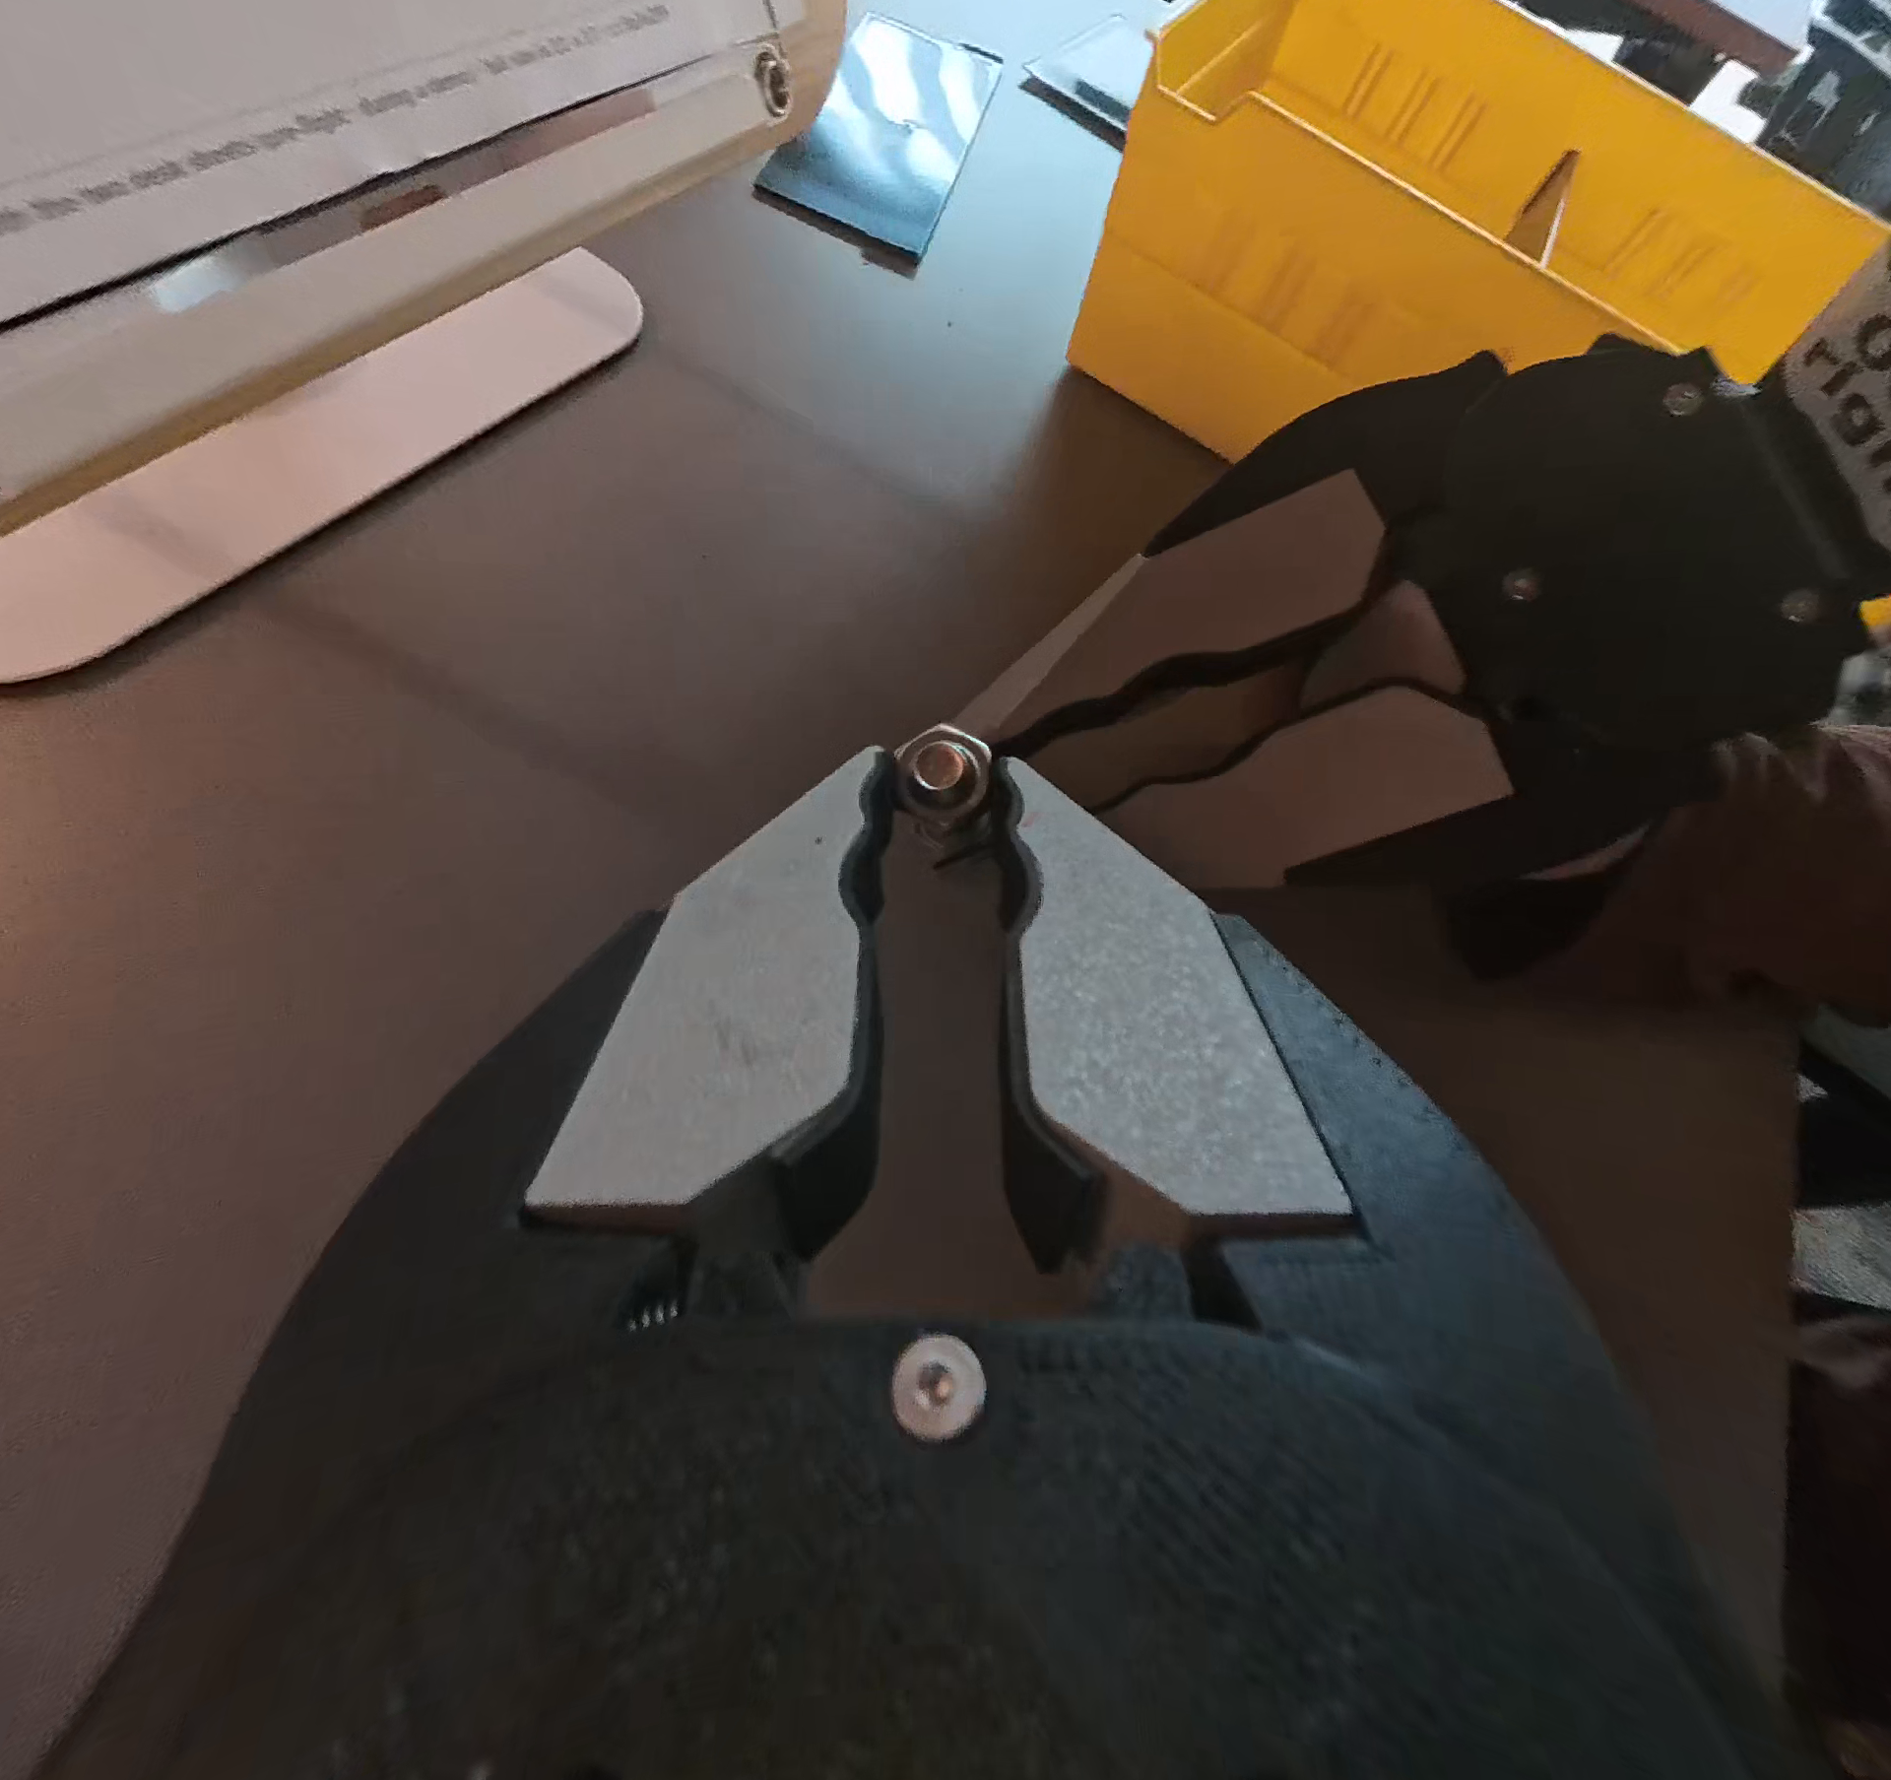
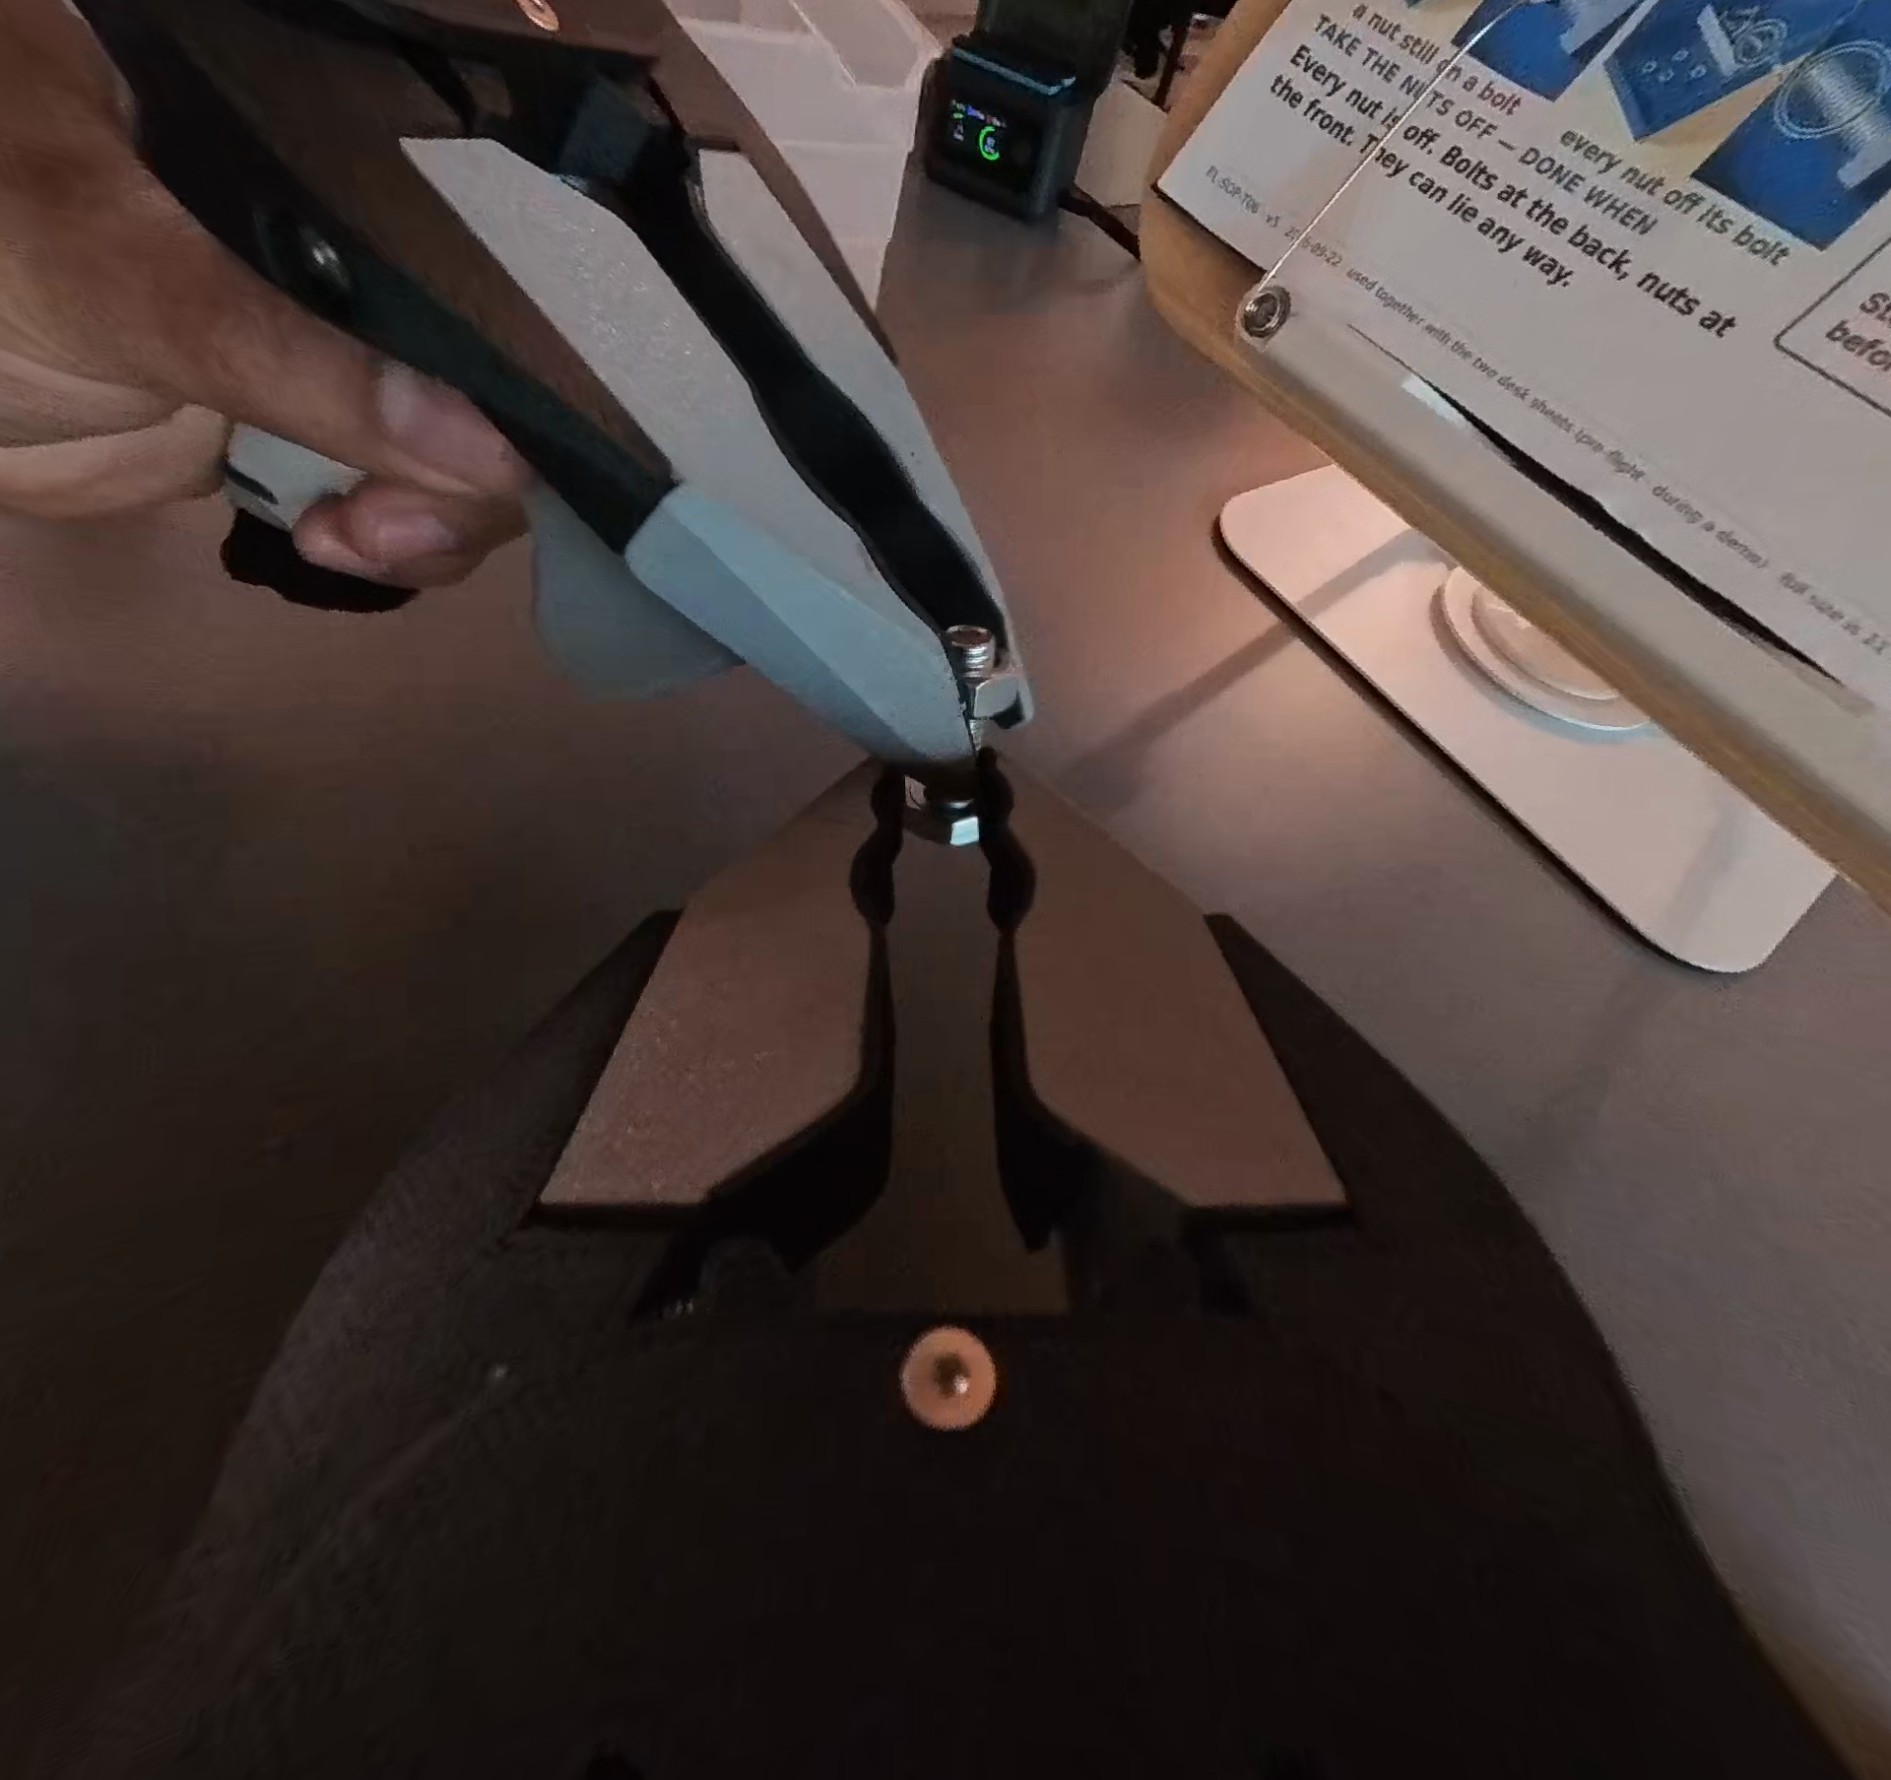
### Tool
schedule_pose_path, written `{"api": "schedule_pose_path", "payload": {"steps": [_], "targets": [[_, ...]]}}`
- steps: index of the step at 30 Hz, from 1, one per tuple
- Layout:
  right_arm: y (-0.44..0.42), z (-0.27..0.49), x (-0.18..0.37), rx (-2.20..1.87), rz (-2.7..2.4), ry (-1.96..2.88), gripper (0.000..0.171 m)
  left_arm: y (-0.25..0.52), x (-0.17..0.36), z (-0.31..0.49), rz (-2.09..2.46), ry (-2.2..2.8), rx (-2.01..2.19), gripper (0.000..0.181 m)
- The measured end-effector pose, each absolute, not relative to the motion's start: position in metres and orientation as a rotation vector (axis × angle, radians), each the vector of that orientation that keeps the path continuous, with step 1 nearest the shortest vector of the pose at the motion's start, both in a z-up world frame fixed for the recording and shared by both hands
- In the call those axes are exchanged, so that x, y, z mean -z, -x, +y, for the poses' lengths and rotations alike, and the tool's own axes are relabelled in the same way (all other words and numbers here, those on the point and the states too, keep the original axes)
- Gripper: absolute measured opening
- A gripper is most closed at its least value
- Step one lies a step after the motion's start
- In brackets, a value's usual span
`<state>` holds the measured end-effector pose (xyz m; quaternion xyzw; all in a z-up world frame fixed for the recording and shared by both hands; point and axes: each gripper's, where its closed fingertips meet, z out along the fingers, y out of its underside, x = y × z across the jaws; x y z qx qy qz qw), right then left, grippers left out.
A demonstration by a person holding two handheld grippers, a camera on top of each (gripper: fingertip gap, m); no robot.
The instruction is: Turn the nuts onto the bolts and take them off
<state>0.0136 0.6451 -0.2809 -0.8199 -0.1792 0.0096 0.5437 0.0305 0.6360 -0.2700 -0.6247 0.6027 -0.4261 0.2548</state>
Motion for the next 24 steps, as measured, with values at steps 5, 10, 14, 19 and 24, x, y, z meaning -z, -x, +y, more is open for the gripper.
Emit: {"api": "schedule_pose_path", "payload": {"steps": [5, 10, 14, 19, 24], "targets": [[-0.013, 0.652, 0.287, -0.045, -0.429, 1.969, 0.01, -0.03, 0.274, 0.648, 1.591, 1.696, 1.033, 0.024], [-0.019, 0.65, 0.284, -0.048, -0.41, 1.959, 0.01, -0.035, 0.271, 0.641, 1.525, 1.727, 1.142, 0.024], [-0.015, 0.646, 0.267, -0.127, -0.384, 1.876, 0.009, -0.034, 0.258, 0.638, 1.449, 1.737, 1.421, 0.026], [-0.013, 0.643, 0.265, -0.254, -0.351, 1.877, 0.008, -0.034, 0.258, 0.636, 1.446, 1.724, 1.548, 0.028], [-0.016, 0.644, 0.283, -0.24, -0.344, 1.971, 0.008, -0.036, 0.274, 0.641, 1.513, 1.746, 1.417, 0.03]]}}
